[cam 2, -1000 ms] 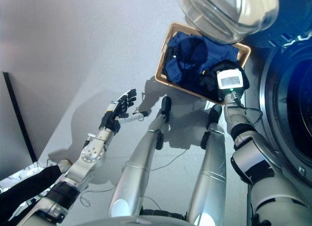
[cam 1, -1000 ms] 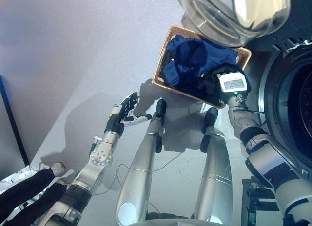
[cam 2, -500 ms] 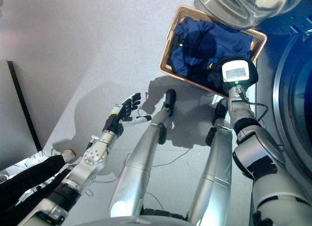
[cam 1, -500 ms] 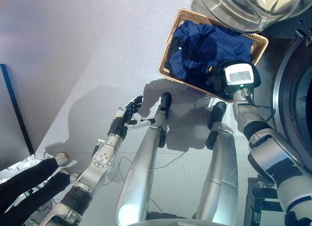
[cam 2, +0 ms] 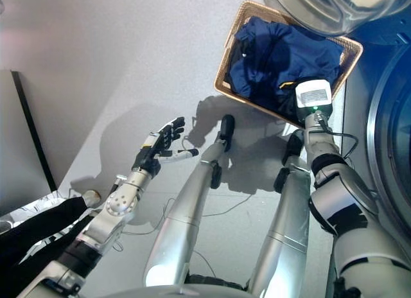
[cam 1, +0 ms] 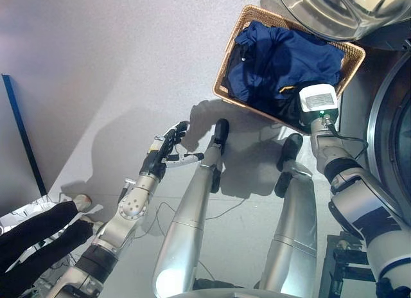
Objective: Put the clothes in the basket into the washing machine.
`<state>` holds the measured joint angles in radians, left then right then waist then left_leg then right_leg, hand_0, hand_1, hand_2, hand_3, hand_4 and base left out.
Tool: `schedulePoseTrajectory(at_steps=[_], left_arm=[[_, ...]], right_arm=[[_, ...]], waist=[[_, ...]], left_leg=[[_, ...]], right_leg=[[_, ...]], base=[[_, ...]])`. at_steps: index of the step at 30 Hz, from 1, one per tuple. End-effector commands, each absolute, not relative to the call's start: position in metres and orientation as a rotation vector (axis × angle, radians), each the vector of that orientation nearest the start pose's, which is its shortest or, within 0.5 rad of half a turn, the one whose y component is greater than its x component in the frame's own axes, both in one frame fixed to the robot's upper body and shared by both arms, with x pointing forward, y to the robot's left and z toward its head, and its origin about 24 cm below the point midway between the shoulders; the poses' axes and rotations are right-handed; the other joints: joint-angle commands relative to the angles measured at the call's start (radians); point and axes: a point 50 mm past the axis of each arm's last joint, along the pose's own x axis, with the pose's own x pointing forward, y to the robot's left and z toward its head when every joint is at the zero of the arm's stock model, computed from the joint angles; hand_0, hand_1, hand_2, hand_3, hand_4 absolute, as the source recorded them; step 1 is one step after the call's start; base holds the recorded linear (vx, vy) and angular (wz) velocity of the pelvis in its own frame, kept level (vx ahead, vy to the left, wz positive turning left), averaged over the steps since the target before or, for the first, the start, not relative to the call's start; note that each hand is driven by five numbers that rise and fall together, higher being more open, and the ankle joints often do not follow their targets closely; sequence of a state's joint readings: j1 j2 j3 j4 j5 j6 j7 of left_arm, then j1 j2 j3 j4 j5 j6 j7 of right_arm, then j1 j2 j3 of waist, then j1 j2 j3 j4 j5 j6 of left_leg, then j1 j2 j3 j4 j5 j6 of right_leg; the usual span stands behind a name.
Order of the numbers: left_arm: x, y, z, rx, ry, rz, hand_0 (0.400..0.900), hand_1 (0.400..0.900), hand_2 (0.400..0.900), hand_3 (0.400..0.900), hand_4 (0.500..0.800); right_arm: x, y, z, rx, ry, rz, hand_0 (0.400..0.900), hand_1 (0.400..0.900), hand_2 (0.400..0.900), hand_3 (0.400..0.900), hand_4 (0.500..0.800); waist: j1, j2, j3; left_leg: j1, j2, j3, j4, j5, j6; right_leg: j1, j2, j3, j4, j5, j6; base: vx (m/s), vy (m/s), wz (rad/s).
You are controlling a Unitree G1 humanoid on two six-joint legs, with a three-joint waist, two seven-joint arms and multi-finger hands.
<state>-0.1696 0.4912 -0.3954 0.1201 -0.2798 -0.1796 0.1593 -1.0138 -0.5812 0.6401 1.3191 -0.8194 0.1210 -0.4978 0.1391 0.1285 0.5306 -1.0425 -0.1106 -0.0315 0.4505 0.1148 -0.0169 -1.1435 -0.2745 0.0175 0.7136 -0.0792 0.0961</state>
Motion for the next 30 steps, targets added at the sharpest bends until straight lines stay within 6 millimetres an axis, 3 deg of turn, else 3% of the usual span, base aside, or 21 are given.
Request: schedulePoseTrajectory(at_steps=[1,5,7,9,11,12,16,20,24,30], left_arm=[[0.261,0.168,0.068,0.208,-0.187,-0.180,0.900,0.900,0.900,0.900,0.800],[0.263,0.172,0.069,0.223,-0.191,-0.137,0.900,0.900,0.900,0.900,0.800],[0.264,0.177,0.069,0.230,-0.191,-0.104,0.900,0.900,0.900,0.900,0.800],[0.263,0.183,0.069,0.228,-0.188,-0.064,0.900,0.900,0.900,0.900,0.800],[0.262,0.188,0.067,0.234,-0.179,-0.035,0.900,0.900,0.900,0.900,0.800],[0.262,0.188,0.066,0.235,-0.176,-0.035,0.900,0.900,0.900,0.900,0.800],[0.260,0.195,0.060,0.248,-0.145,-0.002,0.900,0.900,0.900,0.900,0.800],[0.259,0.197,0.059,0.239,-0.133,0.003,0.900,0.900,0.900,0.900,0.800],[0.256,0.198,0.056,0.222,-0.113,-0.007,0.900,0.900,0.900,0.900,0.800],[0.256,0.195,0.047,0.190,-0.071,-0.017,0.900,0.900,0.900,0.900,0.800]], right_arm=[[0.361,-0.326,0.122,-1.797,0.171,-0.451,0.400,0.400,0.400,0.400,0.500],[0.367,-0.311,0.131,-1.475,0.037,-0.538,0.400,0.400,0.400,0.400,0.500],[0.371,-0.299,0.142,-1.230,-0.070,-0.576,0.400,0.400,0.400,0.400,0.500],[0.371,-0.282,0.154,-0.845,-0.209,-0.614,0.400,0.400,0.400,0.400,0.500],[0.366,-0.273,0.155,-0.576,-0.267,-0.604,0.400,0.400,0.400,0.400,0.500],[0.366,-0.273,0.154,-0.576,-0.264,-0.604,0.400,0.400,0.400,0.400,0.500],[0.351,-0.260,0.144,-0.158,-0.343,-0.573,0.400,0.400,0.400,0.400,0.500],[0.334,-0.260,0.133,0.338,-0.414,-0.567,0.400,0.400,0.400,0.400,0.500],[0.322,-0.265,0.129,0.701,-0.517,-0.563,0.400,0.400,0.400,0.400,0.500],[0.319,-0.278,0.154,1.074,-0.723,-0.633,0.400,0.400,0.400,0.400,0.500]], waist=[[-0.026,0.076,-0.040],[-0.049,0.059,-0.032],[-0.067,0.044,-0.026],[-0.099,0.022,-0.018],[-0.125,0.003,-0.011],[-0.119,0.005,-0.016],[-0.161,-0.029,-0.012],[-0.188,-0.047,-0.015],[-0.206,-0.058,-0.023],[-0.221,-0.057,-0.042]], left_leg=[[-0.024,0.007,0.005,0.126,-0.214,0.013],[-0.015,0.018,0.010,0.115,-0.213,0.013],[-0.005,0.026,0.018,0.107,-0.214,0.013],[0.010,0.038,0.025,0.099,-0.215,0.012],[0.009,0.043,0.036,0.090,-0.186,0.017],[0.024,0.049,0.029,0.094,-0.218,0.011],[0.040,0.059,0.049,0.091,-0.198,0.016],[0.079,0.076,0.068,0.083,-0.209,0.010],[0.128,0.091,0.097,0.072,-0.225,0.005],[0.190,0.110,0.140,0.062,-0.251,0.007]], right_leg=[[0.015,0.011,0.027,-0.138,0.090,0.030],[0.027,0.020,0.027,-0.160,0.100,0.032],[0.041,0.029,0.027,-0.180,0.106,0.032],[0.057,0.038,0.026,-0.207,0.118,0.032],[0.063,0.039,0.022,-0.237,0.156,0.025],[0.073,0.046,0.025,-0.225,0.124,0.031],[0.097,0.056,0.029,-0.277,0.171,0.026],[0.140,0.072,0.037,-0.331,0.188,0.029],[0.185,0.090,0.059,-0.385,0.204,0.032],[0.227,0.111,0.094,-0.433,0.221,0.035]], base=[[0.01,-0.003,-0.07],[0.01,-0.011,-0.10],[0.01,-0.010,-0.16],[0.01,-0.017,-0.24],[-0.03,0.000,-0.17],[0.01,-0.007,-0.16],[-0.03,0.014,-0.22],[0.02,0.022,-0.31],[0.04,0.040,-0.37],[0.04,0.049,-0.33]])
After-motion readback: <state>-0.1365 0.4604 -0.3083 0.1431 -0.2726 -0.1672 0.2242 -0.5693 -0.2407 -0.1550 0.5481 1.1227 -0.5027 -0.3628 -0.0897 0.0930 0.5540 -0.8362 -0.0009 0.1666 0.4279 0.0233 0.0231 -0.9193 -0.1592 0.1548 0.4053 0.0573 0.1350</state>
